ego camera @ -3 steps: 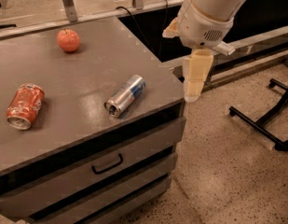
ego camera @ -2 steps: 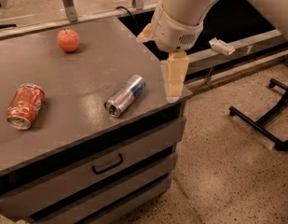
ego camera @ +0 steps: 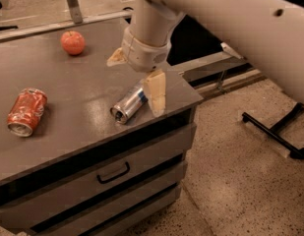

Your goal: Place redbull can upright

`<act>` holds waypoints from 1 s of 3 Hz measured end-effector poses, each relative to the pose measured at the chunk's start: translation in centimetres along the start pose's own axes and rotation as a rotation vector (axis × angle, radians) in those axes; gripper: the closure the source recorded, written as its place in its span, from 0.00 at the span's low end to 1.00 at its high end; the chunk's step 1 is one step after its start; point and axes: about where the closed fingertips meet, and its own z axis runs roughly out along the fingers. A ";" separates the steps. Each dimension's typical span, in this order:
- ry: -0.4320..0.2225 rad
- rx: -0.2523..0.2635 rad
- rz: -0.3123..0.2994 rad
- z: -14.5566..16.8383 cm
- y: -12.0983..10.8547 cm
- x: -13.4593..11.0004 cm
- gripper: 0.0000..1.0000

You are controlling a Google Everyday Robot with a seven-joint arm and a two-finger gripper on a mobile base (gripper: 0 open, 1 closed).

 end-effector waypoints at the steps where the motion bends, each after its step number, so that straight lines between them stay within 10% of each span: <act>1: -0.013 -0.038 -0.069 2.0 -0.7 -0.9 0.00; 3: 0.005 -0.109 -0.131 5.4 -0.2 -1.7 0.41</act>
Offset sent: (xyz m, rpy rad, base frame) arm -0.0044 0.0348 -0.0538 -0.0961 0.0623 0.1794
